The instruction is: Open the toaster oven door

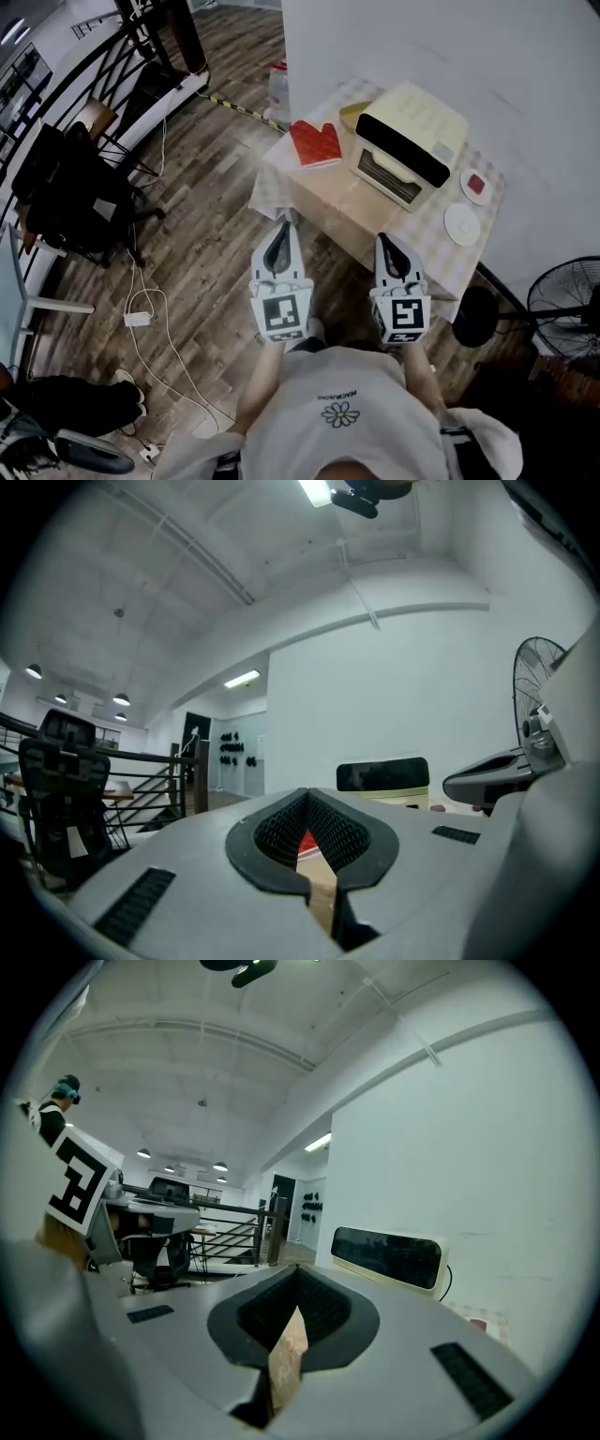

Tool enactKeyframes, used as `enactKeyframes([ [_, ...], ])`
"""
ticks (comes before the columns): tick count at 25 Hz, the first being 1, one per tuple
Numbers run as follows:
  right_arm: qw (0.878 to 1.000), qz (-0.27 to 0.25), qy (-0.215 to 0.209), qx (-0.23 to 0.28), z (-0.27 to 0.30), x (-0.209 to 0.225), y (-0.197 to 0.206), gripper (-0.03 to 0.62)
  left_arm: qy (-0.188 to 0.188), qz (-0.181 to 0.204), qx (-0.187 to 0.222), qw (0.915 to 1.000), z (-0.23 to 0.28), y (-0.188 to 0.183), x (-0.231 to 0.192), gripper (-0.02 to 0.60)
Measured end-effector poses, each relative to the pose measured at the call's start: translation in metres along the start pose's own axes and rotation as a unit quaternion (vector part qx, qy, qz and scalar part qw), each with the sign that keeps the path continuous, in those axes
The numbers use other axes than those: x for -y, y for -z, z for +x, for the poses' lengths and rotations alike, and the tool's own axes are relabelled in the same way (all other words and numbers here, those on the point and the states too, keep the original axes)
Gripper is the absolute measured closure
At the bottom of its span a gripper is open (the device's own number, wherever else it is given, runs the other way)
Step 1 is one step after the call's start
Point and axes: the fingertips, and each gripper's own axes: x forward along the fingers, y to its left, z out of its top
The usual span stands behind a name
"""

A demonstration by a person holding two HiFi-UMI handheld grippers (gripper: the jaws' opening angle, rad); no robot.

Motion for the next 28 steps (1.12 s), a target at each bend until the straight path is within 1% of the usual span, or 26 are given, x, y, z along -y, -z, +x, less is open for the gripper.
enactKeyframes([
  [3,1.0,0.007,0.01,-0.002,0.015,0.0,-0.005,0.592,0.005,-0.008,-0.008,0.9999,0.012,0.005,-0.007,0.565],
  [7,1.0,-0.007,0.004,0.001,0.026,-0.002,-0.01,0.592,0.011,-0.017,-0.017,0.9997,0.02,0.011,-0.007,0.565],
  [10,1.0,-0.011,0.011,0.004,0.028,0.004,-0.01,0.592,0.017,-0.016,-0.02,0.9995,0.022,0.013,-0.002,0.565],
  [14,1.0,-0.01,0.018,0.01,0.029,0.013,-0.014,0.592,0.021,-0.016,-0.011,0.9996,0.027,0.008,0.005,0.565],
  [19,0.999,-0.018,0.018,0.022,0.027,0.024,-0.014,0.592,0.027,-0.014,-0.021,0.9993,0.033,0.011,0.017,0.565],
  [22,1.0,-0.011,0.025,0.016,0.025,0.033,-0.009,0.592,0.025,-0.017,-0.018,0.9994,0.037,0.009,0.024,0.565],
  [28,1.0,0.008,0.023,0.017,0.023,0.049,-0.005,0.592,0.025,-0.014,-0.012,0.9995,0.046,0.001,0.037,0.565],
])
